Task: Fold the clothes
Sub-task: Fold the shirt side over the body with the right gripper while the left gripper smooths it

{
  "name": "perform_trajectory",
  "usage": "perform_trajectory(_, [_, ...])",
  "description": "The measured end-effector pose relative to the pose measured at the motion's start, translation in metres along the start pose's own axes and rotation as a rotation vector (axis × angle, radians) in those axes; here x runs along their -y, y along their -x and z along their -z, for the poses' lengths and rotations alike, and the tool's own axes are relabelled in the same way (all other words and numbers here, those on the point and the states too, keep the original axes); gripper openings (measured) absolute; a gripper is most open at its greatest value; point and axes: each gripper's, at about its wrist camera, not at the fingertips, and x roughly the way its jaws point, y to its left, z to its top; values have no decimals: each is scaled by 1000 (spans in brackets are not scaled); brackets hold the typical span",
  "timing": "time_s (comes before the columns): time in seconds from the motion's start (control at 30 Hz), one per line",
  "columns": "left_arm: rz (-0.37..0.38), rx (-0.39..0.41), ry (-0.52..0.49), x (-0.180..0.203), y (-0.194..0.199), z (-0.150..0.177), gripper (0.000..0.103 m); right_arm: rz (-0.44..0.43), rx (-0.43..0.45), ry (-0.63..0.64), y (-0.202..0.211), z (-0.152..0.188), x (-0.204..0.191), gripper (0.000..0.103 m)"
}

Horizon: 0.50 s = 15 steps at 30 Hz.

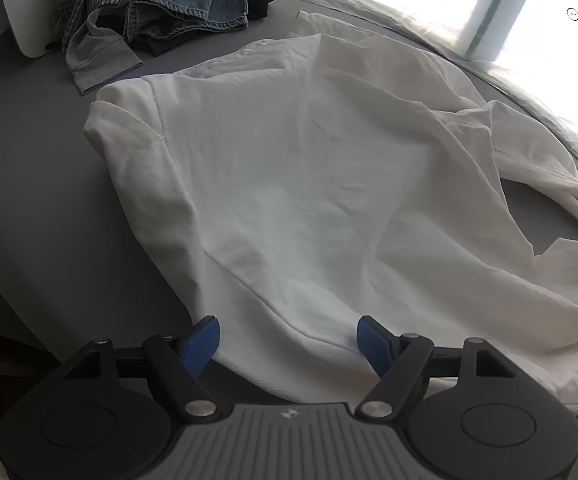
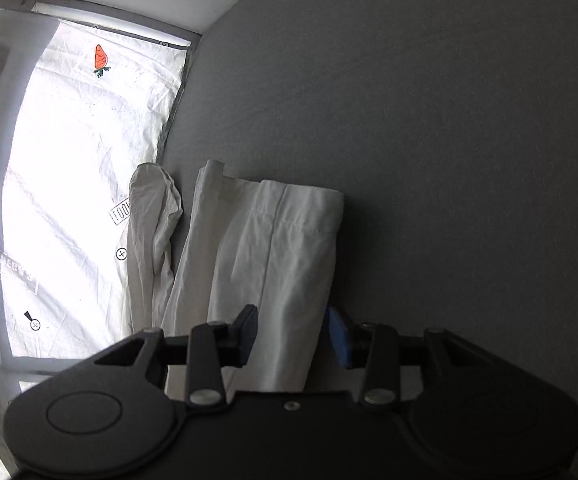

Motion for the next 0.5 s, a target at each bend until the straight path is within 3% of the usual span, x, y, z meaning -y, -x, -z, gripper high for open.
perform_trajectory(0.13, [4, 13, 8, -5, 4, 1, 76, -18, -22, 62, -16, -2, -6, 38])
perform_trajectory(0.2, [6, 17, 31, -11, 5, 2, 76, -31, -10, 78, -21, -7, -11, 23])
perform_trajectory(0.23, [7, 18, 45, -15, 5, 3, 76, -37, -4, 86, -23, -10, -14, 6])
perform_trajectory(0.27, [7, 20, 61, -18, 5, 3, 76, -39, 8, 101, -22, -12, -19, 2])
perform_trajectory(0.4, [-53, 34, 111, -31, 6, 1, 76, -88, 145, 207, 14, -22, -58, 2])
perform_trajectory(0.5, [-58, 34, 153, -42, 6, 1, 76, -167, 272, 199, 56, -38, -83, 1])
